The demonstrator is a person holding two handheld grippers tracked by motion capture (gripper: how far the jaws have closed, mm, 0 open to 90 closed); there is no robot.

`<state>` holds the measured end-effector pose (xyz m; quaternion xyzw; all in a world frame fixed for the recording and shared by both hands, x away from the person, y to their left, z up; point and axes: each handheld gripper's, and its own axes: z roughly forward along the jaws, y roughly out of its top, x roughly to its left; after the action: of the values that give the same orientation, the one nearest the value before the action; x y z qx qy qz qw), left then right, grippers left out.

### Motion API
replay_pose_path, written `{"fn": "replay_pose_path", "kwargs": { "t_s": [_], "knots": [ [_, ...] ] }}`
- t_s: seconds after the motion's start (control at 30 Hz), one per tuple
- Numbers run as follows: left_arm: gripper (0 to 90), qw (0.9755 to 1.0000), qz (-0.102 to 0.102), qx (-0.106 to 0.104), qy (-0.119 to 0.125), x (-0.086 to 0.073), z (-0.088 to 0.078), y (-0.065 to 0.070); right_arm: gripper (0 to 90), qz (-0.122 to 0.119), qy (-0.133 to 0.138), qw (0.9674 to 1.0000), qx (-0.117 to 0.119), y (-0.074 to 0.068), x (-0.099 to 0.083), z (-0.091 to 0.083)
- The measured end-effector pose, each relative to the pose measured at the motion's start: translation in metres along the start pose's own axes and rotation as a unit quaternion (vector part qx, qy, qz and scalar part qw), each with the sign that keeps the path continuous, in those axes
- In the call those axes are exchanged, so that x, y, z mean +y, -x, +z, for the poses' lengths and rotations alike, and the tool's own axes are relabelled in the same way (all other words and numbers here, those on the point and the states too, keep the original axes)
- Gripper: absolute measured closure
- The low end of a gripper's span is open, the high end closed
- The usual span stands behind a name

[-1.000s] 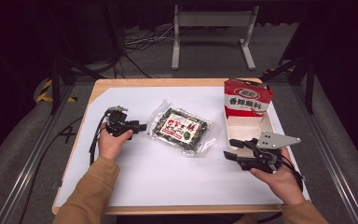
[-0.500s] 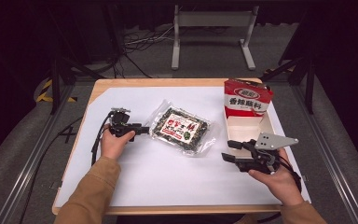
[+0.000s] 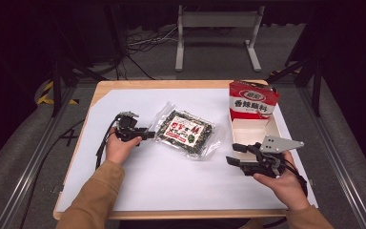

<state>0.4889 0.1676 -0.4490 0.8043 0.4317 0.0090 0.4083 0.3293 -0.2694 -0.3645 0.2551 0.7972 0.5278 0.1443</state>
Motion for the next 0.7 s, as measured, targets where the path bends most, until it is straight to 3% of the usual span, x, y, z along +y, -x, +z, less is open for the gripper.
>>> {"fn": "replay_pose_path", "kwargs": {
  "t_s": [0.33,0.5,0.53,0.67,0.7],
  "knots": [
    [57.4,1.0000,0.005,0.002,0.002,-0.001,0.004,0.007,46.6,0.001,0.000,1.0000,-0.002,0.000,0.000,0.000],
    [58.6,0.9997,0.022,0.013,0.000,-0.001,0.006,0.011,46.5,0.001,0.001,1.0000,-0.004,0.000,0.000,0.000],
    [59.7,0.9994,0.029,0.020,-0.002,0.000,0.007,0.012,46.5,0.001,0.001,1.0000,-0.004,0.000,0.000,0.000],
    [64.2,0.9996,0.024,0.013,0.002,0.000,0.007,0.014,46.5,0.000,0.000,1.0000,-0.004,0.000,0.000,0.001],
    [72.3,0.9998,0.018,0.000,0.004,-0.001,0.008,0.014,46.5,-0.001,0.000,1.0000,-0.004,-0.001,0.000,0.001]
  ]
}}
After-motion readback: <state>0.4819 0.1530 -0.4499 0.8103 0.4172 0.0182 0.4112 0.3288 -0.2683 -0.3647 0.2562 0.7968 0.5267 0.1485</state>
